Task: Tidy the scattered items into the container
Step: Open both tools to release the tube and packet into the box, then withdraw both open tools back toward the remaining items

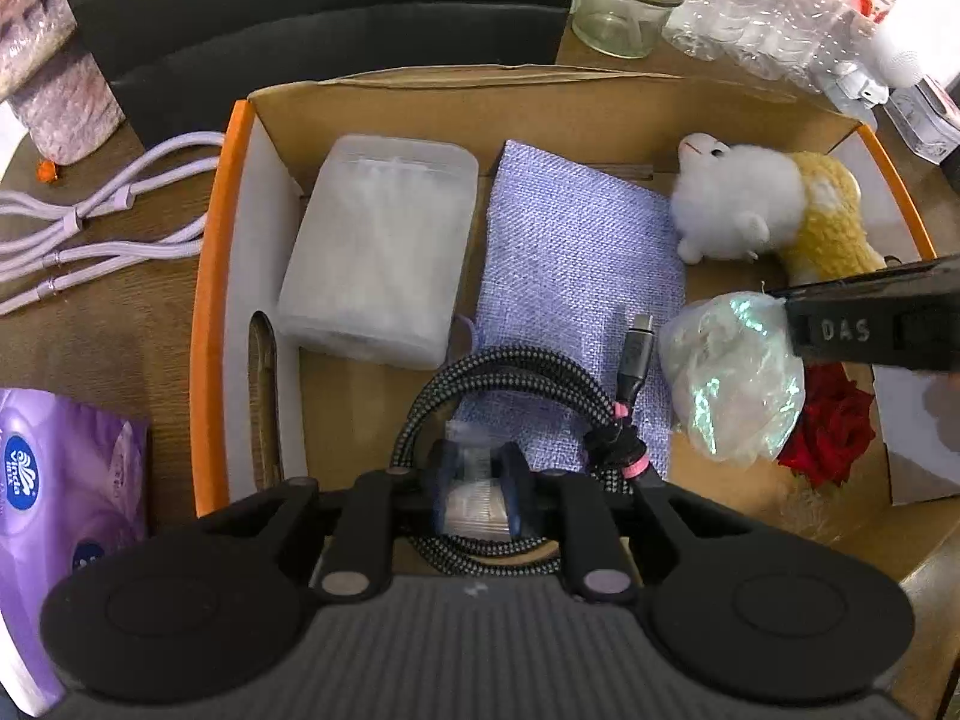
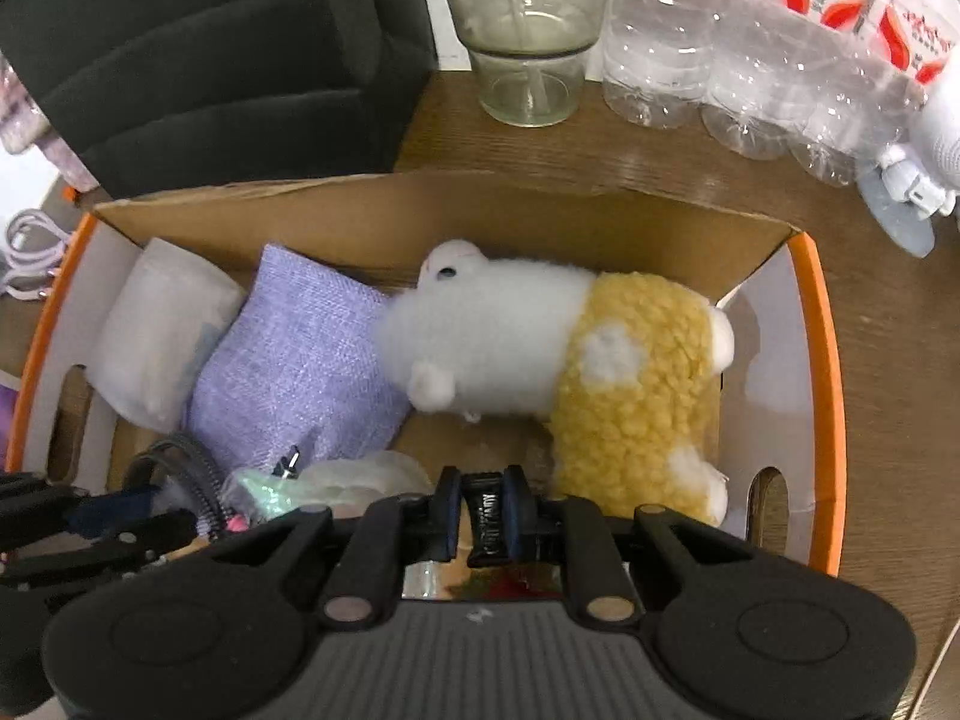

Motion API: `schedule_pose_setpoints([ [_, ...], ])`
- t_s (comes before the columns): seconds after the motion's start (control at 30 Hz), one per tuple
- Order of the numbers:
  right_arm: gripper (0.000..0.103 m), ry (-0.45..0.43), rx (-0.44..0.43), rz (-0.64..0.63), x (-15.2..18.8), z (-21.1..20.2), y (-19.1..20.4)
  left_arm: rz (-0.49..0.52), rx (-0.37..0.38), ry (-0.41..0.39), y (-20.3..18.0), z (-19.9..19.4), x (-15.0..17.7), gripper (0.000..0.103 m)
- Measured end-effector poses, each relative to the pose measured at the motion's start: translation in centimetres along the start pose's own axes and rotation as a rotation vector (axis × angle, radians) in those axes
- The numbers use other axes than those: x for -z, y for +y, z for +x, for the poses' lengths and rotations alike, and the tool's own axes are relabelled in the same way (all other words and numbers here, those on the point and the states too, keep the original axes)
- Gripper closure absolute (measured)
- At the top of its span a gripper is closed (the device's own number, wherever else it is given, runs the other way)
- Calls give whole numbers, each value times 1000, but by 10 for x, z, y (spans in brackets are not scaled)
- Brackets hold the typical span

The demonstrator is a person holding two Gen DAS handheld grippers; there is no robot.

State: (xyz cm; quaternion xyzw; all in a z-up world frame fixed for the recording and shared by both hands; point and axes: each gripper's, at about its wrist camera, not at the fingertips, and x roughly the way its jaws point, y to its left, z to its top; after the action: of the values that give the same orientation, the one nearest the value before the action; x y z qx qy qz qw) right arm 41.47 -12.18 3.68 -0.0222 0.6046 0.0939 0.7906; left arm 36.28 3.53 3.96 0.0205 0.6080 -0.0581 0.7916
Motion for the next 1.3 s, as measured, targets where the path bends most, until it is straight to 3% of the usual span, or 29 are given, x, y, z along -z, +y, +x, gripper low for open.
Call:
schedule_pose_setpoints([
  [0.07, 81, 4, 11, -7, 3, -1, 6, -14, -8, 15, 2, 0, -3, 72],
  [0.2, 43, 18, 27, 13, 9, -10, 15, -39, -6, 32, 1, -13, 0, 52],
  [0.23, 35, 5, 7, 23, 11, -19, 14, -25, 0, 19, -1, -22, 2, 39],
  [0.27, 33, -7, -18, 26, 12, -30, 14, -14, 2, 4, -2, -32, 4, 25],
  [0.4, 26, -70, -20, 17, 22, -80, 20, -28, -7, -58, -4, -77, 9, 18],
  [0.47, 20, -105, -20, 18, 28, -108, 22, -40, -31, -93, -8, -98, 12, 7],
  [0.53, 17, -132, -13, 17, 32, -131, 22, -49, -54, -129, -10, -119, 18, 2],
  [0.67, 9, -169, 18, 14, 41, -168, 22, -91, -59, -166, -10, -153, 29, 0],
  [1.07, 7, -242, 15, 3, 79, -226, 19, -86, -83, -253, -25, -218, 71, 0],
  [1.17, 6, -292, 9, -17, 91, -229, 20, -66, -100, -393, -30, -222, 91, 0],
  [1.3, 6, -493, 36, -78, 122, -225, 22, -77, -132, -647, -33, -214, 127, 0],
])
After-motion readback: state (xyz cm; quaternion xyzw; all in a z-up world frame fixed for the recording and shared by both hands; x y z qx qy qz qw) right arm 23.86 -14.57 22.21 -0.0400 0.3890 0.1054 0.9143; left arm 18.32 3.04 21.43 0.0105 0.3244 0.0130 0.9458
